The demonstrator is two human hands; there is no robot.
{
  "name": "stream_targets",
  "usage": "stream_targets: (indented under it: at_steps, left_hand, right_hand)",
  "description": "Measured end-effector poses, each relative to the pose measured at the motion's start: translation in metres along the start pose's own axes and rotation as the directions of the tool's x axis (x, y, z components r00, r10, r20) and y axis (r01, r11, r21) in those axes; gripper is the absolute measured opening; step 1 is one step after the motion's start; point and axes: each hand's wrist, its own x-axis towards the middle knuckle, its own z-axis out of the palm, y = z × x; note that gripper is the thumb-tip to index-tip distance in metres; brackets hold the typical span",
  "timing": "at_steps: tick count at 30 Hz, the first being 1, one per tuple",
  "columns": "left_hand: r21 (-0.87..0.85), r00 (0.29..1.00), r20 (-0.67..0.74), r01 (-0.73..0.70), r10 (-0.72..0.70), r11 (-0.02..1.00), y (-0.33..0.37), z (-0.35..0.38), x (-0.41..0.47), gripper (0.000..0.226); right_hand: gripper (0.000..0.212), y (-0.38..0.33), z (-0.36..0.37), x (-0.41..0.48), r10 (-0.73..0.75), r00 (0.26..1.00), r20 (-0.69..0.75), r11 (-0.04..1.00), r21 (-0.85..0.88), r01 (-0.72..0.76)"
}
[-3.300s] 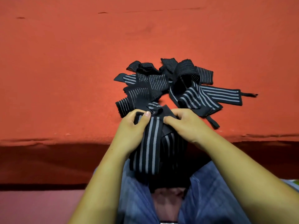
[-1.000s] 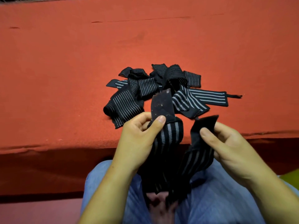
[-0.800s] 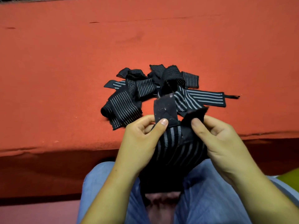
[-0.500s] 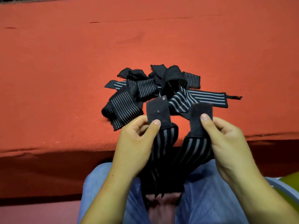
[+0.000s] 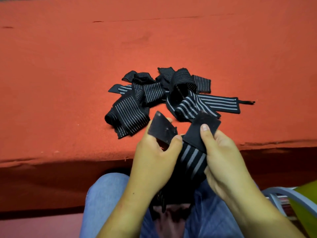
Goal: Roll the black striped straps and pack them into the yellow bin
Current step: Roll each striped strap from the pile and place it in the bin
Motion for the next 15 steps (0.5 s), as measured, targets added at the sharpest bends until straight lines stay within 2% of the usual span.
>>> stream_targets:
  at_steps: [4,7,10,12,15]
  left_hand:
    - [-0.052,0.99,0.134,0.041,-0.034,0.998,-0.001,-0.002,-0.002,0.035]
    - [-0.037,0.983,0.181,0.002,0.005,0.999,-0.001,-0.006,-0.002,0.044]
    - [-0.115,0.959,0.282,0.04,-0.006,0.993,-0.001,-0.011,-0.001,0.054]
    - [-0.168,0.956,0.293,0.053,-0.001,0.984,-0.003,-0.015,0.002,0.05]
    - [-0.102,0.97,0.227,-0.06,0.082,0.993,-0.01,-0.022,0.008,0.023]
  right_hand:
    - [0.032,-0.002,0.004,-0.003,0.075,0.997,0.036,0.992,0.099,-0.078]
    - [0.033,-0.003,0.005,-0.006,0.069,0.995,0.067,0.989,0.129,-0.077]
    - [0.031,-0.003,0.005,-0.012,0.054,0.99,0.128,0.987,0.145,-0.073]
    - [0.03,-0.001,0.002,-0.015,0.061,0.983,0.175,0.982,0.166,-0.09]
    - [0.031,-0.001,-0.002,-0.016,0.075,0.982,0.172,0.986,0.135,-0.099]
